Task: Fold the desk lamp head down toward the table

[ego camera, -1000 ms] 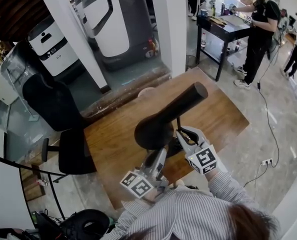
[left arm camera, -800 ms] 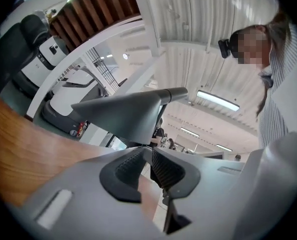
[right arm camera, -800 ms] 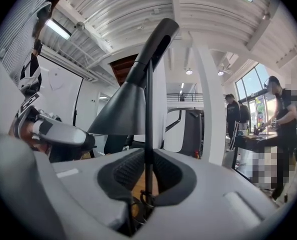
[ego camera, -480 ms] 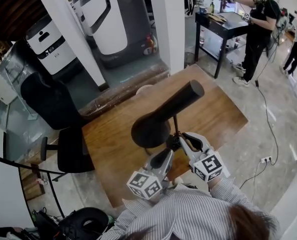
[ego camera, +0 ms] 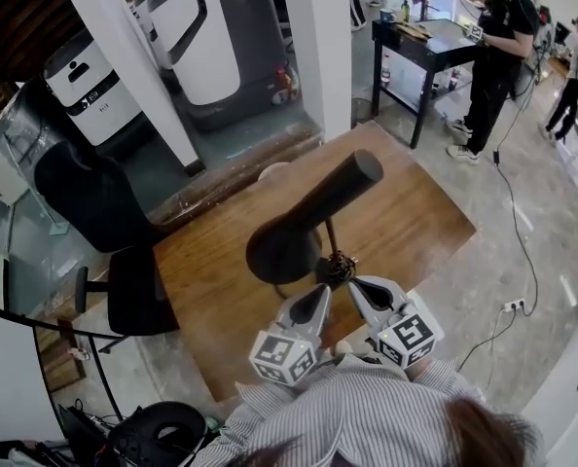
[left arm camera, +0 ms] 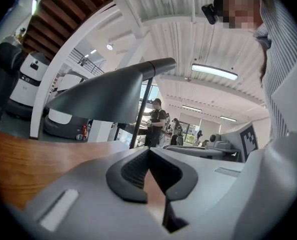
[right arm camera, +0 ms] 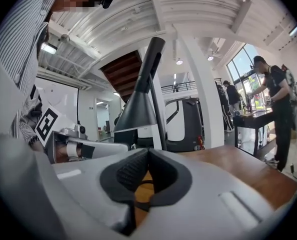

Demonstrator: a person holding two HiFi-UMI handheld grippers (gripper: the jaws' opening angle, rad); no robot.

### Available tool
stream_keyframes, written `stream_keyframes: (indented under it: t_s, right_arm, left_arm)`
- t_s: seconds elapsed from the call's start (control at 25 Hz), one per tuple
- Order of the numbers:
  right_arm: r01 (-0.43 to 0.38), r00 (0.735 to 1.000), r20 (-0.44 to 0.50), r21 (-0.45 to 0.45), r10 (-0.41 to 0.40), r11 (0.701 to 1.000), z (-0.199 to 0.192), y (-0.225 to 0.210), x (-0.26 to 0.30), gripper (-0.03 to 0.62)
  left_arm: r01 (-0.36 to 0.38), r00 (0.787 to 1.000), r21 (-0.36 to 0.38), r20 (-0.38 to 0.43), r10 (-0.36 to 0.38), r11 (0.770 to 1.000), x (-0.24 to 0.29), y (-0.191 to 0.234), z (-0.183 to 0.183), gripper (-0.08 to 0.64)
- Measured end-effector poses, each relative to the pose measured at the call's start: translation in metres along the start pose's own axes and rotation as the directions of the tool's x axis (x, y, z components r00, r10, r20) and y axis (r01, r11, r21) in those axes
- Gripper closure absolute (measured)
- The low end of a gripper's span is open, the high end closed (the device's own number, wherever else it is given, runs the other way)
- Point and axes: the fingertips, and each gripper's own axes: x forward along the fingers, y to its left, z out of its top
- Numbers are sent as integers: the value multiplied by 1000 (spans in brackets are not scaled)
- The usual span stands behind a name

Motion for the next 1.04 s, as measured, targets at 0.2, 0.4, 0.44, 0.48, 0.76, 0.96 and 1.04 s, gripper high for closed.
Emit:
stream_keyframes:
  t_s: [0.2,0.4,0.44,0.48,0.76,0.96,1.04]
  right_arm:
    - [-19,1000,-23,-68,18,998,5,7,5,592]
    - [-31,999,-31,-88,28,996,6,14,8,592]
    - [-30,999,-33,-90,28,996,4,15,7,592]
    - [-33,999,-36,-90,29,995,2,15,7,592]
    - [-33,999,-36,-83,31,996,3,14,10,592]
    - [-40,999,-39,-86,37,995,3,12,12,592]
    - [-42,998,-41,-89,39,995,4,12,13,592]
  left_arm:
    - [-8,1000,-2,-23,8,1000,2,-2,-5,557]
    - [-17,1000,-4,-22,17,1000,0,-3,-4,557]
    - [-18,1000,-10,-20,18,1000,0,-4,-5,557]
    - [-19,1000,-13,-18,18,1000,0,-5,-6,557]
    - [-43,999,-8,-26,43,999,-3,0,-5,557]
    - [-48,999,-6,-23,47,999,-3,3,-2,557]
    - [-41,999,-9,-24,40,999,-2,3,0,557]
